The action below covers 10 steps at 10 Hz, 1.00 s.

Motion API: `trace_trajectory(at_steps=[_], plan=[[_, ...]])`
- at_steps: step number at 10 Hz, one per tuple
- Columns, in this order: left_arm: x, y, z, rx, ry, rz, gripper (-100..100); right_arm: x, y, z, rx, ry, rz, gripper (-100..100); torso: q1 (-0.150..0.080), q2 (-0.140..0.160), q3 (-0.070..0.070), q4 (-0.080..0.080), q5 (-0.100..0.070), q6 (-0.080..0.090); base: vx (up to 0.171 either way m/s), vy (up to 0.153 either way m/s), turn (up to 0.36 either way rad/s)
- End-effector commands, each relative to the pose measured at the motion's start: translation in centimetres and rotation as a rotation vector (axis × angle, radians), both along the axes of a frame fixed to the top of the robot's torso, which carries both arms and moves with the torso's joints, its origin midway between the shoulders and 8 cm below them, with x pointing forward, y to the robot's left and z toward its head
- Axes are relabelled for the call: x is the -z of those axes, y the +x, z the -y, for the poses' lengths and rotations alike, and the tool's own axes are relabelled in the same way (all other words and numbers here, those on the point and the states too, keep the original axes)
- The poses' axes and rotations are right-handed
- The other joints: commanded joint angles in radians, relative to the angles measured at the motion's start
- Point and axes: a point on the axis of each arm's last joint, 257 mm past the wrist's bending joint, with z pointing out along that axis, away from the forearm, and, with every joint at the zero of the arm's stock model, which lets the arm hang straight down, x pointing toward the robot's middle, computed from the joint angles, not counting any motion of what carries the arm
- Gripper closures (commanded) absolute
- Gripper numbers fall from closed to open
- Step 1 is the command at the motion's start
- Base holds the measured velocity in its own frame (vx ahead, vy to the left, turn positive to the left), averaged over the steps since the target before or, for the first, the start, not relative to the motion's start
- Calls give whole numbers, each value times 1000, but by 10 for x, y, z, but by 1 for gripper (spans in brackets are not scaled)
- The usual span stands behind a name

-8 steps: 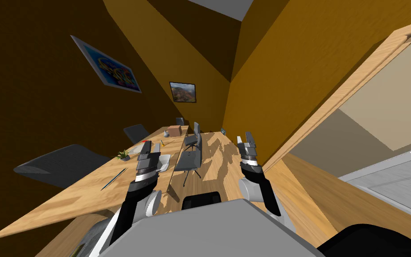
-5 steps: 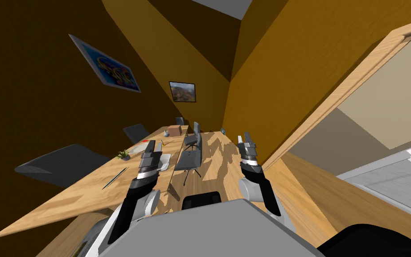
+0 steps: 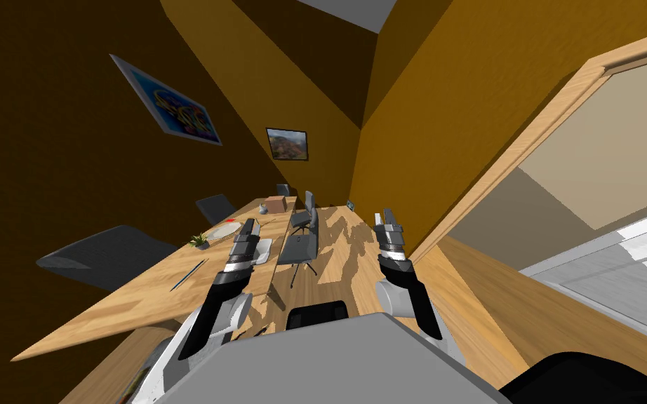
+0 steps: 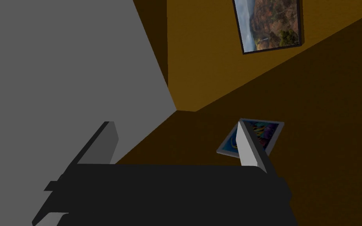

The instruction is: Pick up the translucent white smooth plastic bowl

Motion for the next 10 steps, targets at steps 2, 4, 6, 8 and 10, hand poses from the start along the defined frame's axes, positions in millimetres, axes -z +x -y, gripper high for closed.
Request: trace_trajectory(at_steps=[2, 4, 6, 8, 10], plan=[[9, 16, -2, -1, 3, -50, -100, 0, 0, 0, 0, 0, 0, 0, 1, 1, 0, 0, 0, 0, -75, 43, -24], [16, 26, -4, -3, 2, -84, -100, 0, 0, 0, 0, 0, 0, 0, 0, -1, 0, 0, 0, 0, -55, 25, -18], [23, 38, -6, -6, -2, -120, -100, 0, 0, 0, 0, 0, 0, 0, 0, 0, 0, 0, 0, 0, -65, 35, -23], [31, 49, -8, -10, -8, -159, -100, 0, 0, 0, 0, 0, 0, 0, 0, -1, 0, 0, 0, 0, -57, 28, -26], [39, 60, -10, -14, -16, -199, -100, 0, 0, 0, 0, 0, 0, 0, 1, -1, -1, 0, 0, 0, -56, 40, -25]])
